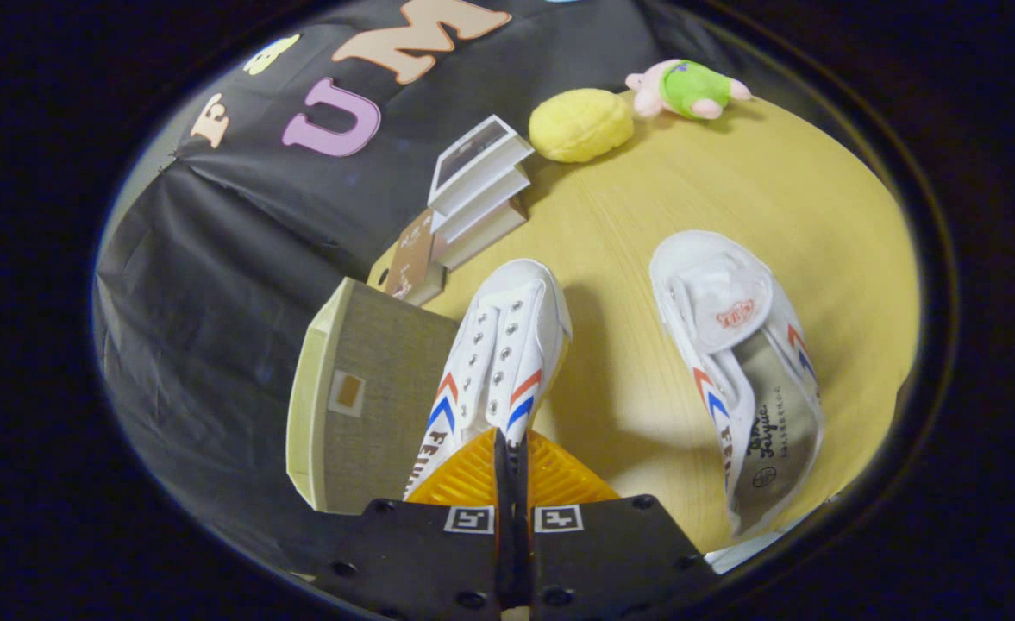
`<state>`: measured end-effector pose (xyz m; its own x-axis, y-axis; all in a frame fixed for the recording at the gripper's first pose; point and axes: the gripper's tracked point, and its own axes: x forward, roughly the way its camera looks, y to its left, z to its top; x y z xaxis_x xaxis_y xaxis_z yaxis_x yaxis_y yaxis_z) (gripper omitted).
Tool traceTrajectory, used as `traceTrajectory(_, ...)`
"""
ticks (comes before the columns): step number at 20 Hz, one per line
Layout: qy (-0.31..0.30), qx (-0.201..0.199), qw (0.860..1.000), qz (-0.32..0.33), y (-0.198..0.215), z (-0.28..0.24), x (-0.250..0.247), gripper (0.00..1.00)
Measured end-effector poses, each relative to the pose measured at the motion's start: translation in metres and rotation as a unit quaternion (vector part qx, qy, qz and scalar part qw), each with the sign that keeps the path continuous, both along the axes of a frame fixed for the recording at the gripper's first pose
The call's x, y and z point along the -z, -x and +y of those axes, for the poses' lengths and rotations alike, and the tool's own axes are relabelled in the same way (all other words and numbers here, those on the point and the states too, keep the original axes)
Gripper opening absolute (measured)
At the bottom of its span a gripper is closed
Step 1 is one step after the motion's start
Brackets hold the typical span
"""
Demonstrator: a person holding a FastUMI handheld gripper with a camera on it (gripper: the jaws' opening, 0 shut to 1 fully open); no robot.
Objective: Open the storage box then place both shoes into the box .Put the left shoe in first, then the right shoe, with the right side of both shoes facing outward in a uniform manner.
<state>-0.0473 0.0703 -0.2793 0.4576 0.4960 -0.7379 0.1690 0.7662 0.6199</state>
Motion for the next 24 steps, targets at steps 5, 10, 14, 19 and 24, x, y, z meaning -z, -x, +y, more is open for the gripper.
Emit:
traceTrajectory(5, -0.019, -0.008, 0.999, -0.036, -0.023, 0.024, -0.056, 0.03)
traceTrajectory(10, -0.028, -0.028, 0.996, -0.077, -0.041, 0.057, -0.105, 0.03)
traceTrajectory(14, -0.041, -0.042, 0.994, -0.094, -0.048, 0.096, -0.129, 0.03)
traceTrajectory(19, -0.055, -0.080, 0.992, -0.085, -0.041, 0.154, -0.129, 0.03)
traceTrajectory(24, -0.037, -0.105, 0.992, -0.061, -0.038, 0.191, -0.102, 0.03)
